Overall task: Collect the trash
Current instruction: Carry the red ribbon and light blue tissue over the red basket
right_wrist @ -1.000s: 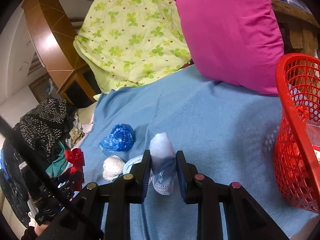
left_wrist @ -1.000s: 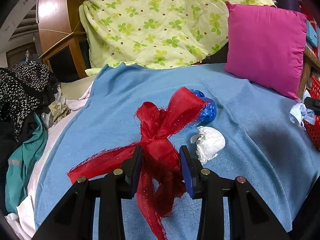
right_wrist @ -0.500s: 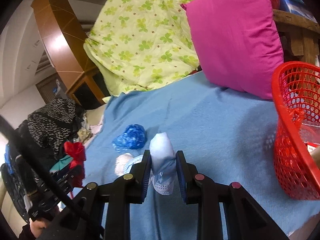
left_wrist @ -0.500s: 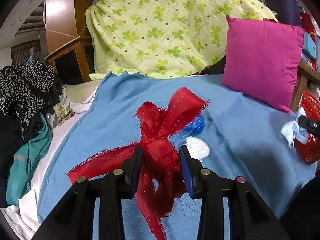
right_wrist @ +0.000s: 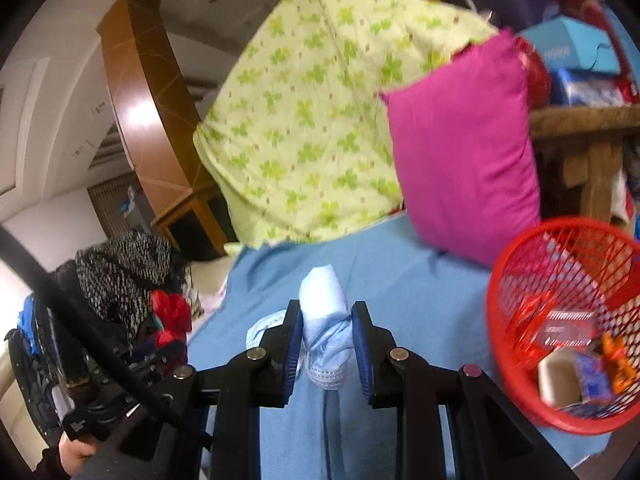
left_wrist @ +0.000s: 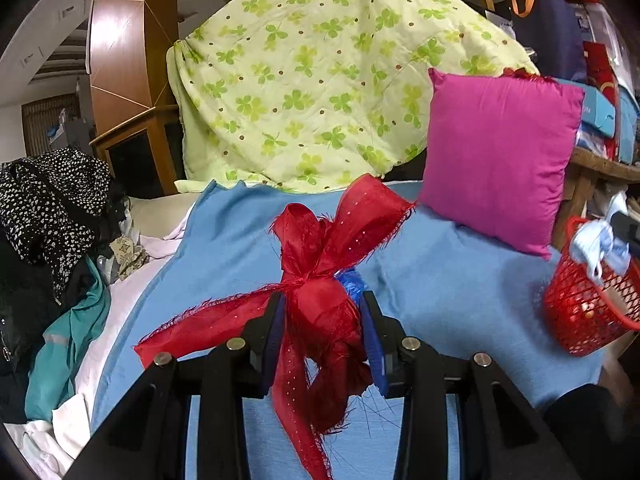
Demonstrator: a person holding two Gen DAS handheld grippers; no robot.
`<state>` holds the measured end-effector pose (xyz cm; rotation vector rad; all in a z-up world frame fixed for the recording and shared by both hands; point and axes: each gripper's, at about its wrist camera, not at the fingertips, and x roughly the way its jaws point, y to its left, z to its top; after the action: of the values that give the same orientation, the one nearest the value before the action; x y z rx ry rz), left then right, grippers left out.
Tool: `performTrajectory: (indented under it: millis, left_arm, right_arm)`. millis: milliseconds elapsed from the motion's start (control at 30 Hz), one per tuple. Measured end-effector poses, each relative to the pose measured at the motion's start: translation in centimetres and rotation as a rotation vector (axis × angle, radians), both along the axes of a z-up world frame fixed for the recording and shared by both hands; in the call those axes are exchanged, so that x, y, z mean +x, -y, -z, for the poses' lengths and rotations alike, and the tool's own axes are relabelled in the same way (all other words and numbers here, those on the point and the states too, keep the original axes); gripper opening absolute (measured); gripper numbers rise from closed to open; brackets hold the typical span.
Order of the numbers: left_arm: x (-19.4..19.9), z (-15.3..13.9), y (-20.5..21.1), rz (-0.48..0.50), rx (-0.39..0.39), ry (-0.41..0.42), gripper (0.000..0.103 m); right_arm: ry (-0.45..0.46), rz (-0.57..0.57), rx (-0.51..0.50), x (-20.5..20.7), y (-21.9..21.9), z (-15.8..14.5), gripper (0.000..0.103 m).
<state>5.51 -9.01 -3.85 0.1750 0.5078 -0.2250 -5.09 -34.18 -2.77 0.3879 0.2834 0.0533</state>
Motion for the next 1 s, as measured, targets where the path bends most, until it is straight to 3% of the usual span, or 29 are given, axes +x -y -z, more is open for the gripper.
performTrajectory:
  millis: [367, 667, 1000]
  left_arm:
    - [-2.8, -3.6, 2.4, 0.058, -0.016, 0.048, 0.039]
    - [-5.1, -6.0, 4.6, 0.111, -0.014, 0.107, 0.039]
    - [-6.3, -6.5, 6.8, 0.142, 0.018, 0.134, 0.039]
  right_arm:
    - [0.113, 0.091, -0.004, -4.6, 2.8, -4.1, 0.027]
    - [0.161, 0.13, 0.023, -6.7, 4.8, -4.8, 0.027]
    - [0.207, 0.166, 0.028, -9.0, 6.2, -5.5, 0.027]
